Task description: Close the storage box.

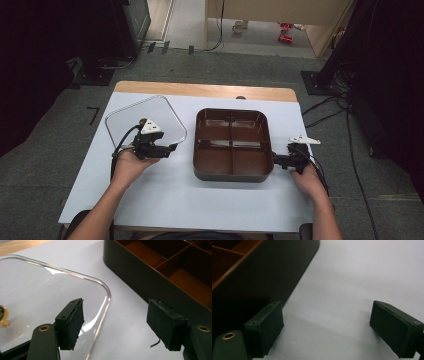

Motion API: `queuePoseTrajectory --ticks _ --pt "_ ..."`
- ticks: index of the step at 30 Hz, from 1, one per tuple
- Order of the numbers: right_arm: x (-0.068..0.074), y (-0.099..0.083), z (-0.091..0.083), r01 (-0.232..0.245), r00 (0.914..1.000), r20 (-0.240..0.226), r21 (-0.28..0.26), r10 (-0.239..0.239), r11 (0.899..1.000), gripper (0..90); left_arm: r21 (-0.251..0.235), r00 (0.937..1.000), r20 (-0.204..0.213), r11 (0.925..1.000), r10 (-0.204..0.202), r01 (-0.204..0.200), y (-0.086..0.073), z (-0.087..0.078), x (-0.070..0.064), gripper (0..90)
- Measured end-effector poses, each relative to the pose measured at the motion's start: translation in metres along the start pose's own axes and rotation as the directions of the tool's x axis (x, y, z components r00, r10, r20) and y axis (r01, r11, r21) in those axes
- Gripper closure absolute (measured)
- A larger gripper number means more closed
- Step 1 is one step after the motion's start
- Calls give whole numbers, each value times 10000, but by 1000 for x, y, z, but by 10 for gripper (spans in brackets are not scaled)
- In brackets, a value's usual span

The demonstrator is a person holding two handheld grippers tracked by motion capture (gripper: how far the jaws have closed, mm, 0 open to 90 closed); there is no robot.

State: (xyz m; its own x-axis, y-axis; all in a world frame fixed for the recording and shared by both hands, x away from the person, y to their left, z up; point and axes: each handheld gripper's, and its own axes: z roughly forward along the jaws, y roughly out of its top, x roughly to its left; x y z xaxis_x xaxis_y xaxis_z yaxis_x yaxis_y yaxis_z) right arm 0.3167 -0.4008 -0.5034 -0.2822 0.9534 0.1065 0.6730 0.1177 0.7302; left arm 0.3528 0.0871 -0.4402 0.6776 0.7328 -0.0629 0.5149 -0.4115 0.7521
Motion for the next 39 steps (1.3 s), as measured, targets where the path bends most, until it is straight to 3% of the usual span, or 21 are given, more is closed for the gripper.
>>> queuePoseTrajectory --ticks 4,19,30,39 --pt "0 0 0 0 10000 -1 3 0 10000 113 26 9994 47 9994 -345 345 4 3 9 308" --pt "0 0 0 0 10000 1 1 0 10000 113 12 9959 -740 9987 -512 515 16 7 38 317" --pt "0 0 0 0 10000 2 0 0 10000 113 -296 9878 -1149 9943 -1047 1020 20 6 68 340" --pt "0 0 0 4 10000 2 -2 -4 10000 113 -241 9783 -1709 9931 -1172 1147 18 12 90 347"
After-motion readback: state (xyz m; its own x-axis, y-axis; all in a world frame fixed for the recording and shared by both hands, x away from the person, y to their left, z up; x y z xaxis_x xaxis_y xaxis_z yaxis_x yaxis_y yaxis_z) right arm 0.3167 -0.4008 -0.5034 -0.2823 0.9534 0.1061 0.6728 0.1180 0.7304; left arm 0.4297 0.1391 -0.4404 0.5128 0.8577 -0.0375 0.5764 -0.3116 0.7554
